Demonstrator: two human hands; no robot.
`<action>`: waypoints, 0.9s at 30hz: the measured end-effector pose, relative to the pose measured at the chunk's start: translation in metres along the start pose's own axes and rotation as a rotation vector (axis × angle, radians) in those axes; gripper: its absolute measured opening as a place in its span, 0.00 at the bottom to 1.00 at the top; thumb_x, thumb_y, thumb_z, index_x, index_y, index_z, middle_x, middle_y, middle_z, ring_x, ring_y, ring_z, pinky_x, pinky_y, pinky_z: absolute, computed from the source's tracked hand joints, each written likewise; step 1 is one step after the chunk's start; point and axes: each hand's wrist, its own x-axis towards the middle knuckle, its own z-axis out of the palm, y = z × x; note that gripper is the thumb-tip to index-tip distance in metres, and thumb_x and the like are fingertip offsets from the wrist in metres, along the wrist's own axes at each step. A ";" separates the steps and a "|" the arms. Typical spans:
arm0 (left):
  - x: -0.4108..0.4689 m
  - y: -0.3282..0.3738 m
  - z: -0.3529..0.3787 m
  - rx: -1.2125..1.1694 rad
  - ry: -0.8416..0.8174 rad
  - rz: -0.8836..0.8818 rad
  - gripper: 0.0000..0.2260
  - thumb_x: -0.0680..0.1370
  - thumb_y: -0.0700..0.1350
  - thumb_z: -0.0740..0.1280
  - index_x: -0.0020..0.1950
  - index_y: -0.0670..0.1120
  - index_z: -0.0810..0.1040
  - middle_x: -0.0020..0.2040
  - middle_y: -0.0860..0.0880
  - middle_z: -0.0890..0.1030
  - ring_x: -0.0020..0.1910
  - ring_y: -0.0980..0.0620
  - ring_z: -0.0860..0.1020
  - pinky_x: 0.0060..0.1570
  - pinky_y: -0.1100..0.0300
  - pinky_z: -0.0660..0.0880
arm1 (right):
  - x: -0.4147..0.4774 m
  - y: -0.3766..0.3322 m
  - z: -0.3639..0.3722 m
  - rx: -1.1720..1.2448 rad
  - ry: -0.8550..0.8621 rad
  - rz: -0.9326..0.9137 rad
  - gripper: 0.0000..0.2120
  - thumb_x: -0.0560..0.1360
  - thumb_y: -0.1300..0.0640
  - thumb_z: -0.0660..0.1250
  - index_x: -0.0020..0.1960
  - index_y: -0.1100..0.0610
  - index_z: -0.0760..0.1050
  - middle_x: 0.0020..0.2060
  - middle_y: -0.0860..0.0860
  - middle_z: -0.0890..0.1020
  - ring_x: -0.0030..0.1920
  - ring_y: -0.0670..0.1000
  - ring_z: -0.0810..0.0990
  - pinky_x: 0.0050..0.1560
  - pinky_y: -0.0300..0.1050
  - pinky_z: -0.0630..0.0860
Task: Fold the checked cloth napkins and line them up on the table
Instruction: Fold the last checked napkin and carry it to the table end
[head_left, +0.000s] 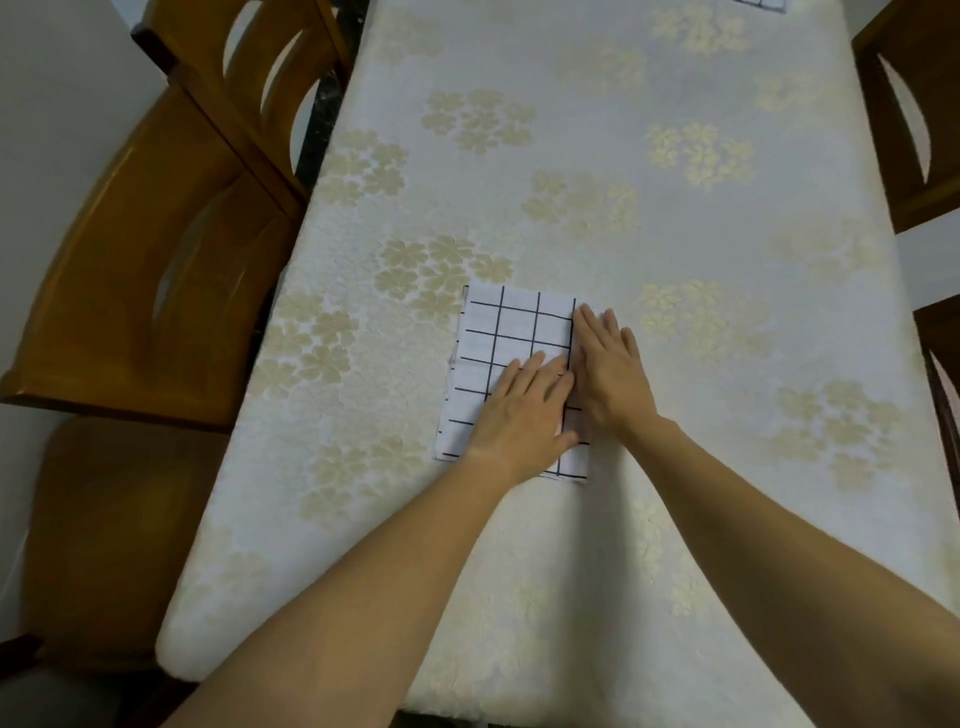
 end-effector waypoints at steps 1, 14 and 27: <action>-0.001 0.001 0.005 0.021 -0.003 -0.010 0.36 0.83 0.65 0.53 0.84 0.45 0.49 0.84 0.48 0.46 0.83 0.46 0.42 0.80 0.45 0.42 | 0.002 0.004 0.000 -0.036 -0.018 -0.012 0.26 0.87 0.52 0.47 0.82 0.57 0.47 0.82 0.51 0.50 0.82 0.57 0.44 0.80 0.54 0.41; 0.002 -0.006 -0.012 0.065 -0.033 0.018 0.29 0.84 0.63 0.48 0.84 0.55 0.48 0.84 0.50 0.50 0.82 0.46 0.49 0.79 0.47 0.51 | 0.019 -0.004 -0.028 0.311 0.100 0.258 0.26 0.86 0.51 0.51 0.81 0.61 0.55 0.80 0.59 0.58 0.80 0.62 0.55 0.78 0.53 0.53; 0.099 0.019 -0.086 0.498 -0.281 0.395 0.18 0.78 0.50 0.72 0.66 0.56 0.74 0.72 0.49 0.70 0.72 0.44 0.66 0.73 0.47 0.60 | -0.053 -0.017 -0.007 0.476 -0.082 0.549 0.20 0.76 0.50 0.69 0.30 0.53 0.67 0.30 0.50 0.71 0.30 0.50 0.69 0.32 0.44 0.64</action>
